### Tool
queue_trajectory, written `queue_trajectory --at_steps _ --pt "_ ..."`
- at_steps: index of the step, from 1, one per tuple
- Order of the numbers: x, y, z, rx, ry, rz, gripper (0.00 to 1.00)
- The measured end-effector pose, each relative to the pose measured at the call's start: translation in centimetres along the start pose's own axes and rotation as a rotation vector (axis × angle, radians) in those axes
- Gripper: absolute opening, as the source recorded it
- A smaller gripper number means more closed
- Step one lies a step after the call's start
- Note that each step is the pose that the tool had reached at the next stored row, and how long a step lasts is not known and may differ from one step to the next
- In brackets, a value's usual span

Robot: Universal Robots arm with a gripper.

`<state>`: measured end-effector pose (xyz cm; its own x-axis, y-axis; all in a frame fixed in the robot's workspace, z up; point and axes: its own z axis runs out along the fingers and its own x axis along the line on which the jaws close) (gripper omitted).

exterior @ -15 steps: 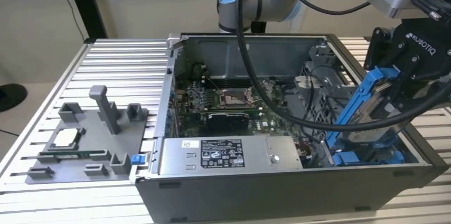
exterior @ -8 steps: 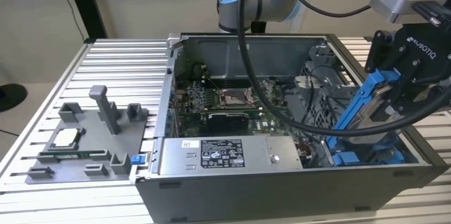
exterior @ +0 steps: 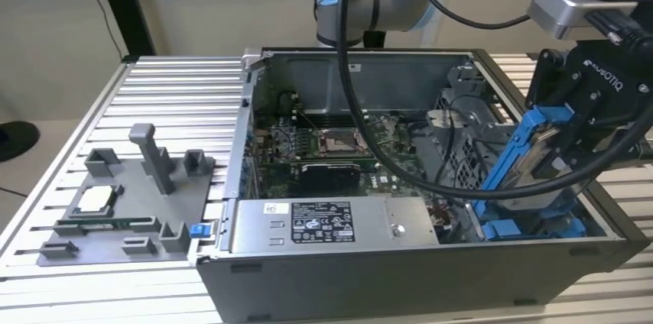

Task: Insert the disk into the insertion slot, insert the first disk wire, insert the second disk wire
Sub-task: 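Insert the disk into the insertion slot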

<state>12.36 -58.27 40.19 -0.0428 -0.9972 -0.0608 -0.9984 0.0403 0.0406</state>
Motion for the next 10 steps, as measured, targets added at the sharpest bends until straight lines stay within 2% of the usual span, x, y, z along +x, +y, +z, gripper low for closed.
queue_trajectory --at_steps 3,10 --pt "0.00 -0.01 -0.14 -0.0026 -0.0020 0.001 0.00" --pt "0.16 -0.02 -0.87 -0.0303 -0.0002 0.003 0.00"
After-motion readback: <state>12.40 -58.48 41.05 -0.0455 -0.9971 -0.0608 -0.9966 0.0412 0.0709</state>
